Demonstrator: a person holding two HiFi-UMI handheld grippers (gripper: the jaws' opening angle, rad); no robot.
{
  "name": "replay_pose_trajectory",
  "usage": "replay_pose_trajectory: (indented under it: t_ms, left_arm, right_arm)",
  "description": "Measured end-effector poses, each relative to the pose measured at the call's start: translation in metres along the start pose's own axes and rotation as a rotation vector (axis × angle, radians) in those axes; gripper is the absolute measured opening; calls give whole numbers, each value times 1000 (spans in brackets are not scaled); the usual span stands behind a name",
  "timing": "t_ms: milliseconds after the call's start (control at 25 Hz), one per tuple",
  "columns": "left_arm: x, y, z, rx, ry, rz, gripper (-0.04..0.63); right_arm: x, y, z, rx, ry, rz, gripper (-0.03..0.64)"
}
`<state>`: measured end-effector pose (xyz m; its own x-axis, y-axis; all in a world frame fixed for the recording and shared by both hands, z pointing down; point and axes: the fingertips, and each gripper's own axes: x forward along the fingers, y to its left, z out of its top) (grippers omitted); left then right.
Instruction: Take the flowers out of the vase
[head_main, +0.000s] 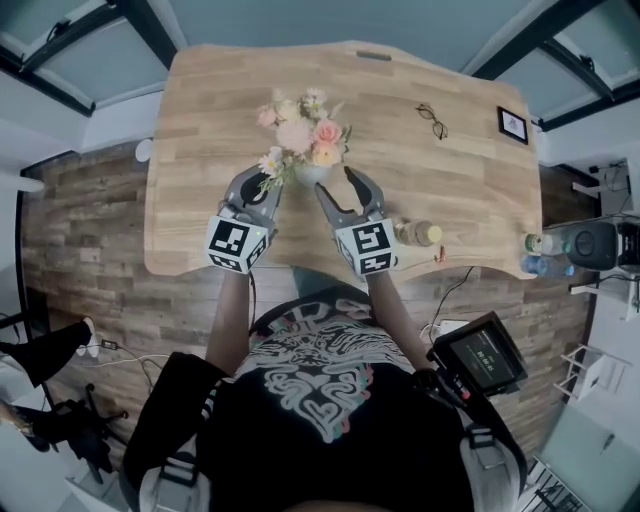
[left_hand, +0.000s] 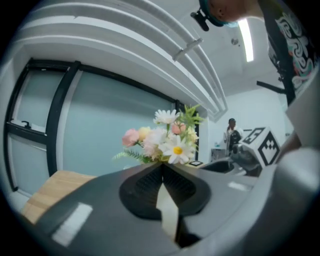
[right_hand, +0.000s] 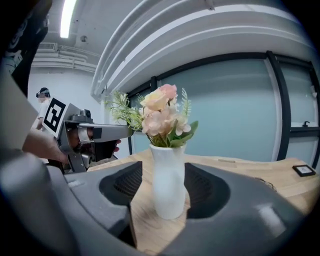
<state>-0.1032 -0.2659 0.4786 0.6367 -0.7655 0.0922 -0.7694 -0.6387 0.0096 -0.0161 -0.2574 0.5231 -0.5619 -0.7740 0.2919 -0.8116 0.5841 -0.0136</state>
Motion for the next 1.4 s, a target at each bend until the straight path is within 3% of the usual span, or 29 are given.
replay_pose_trajectory:
  t_ms: [120,200,480,880,1160,1320,1400]
  left_arm:
    - [7,-5,-1,-15,-3,-99,-9]
    - [12,-7,-4,-17,8,-156,33]
    - [31,3,-4,-15,21,-210,176]
    - [53,5,-6,7,34,-293,286]
    - [72,-2,1,37,16,-339,307]
    - [83,-2,0,47,21,-312,306]
    - [85,1,0,39,24,-291,240]
  right_arm:
    - [13,-2,-6,8,27,11,278]
    - [21,-5,-10,3,49,11,279]
    - [50,-13,-2,-31,20,20,282]
    - [72,-15,0,-94,10,84,272]
    - [73,-13,-2,-93,0,80,268]
    - [71,-15,-2,-94,-2,86,267]
    - [70,-15,-2,-92,-4,88,267]
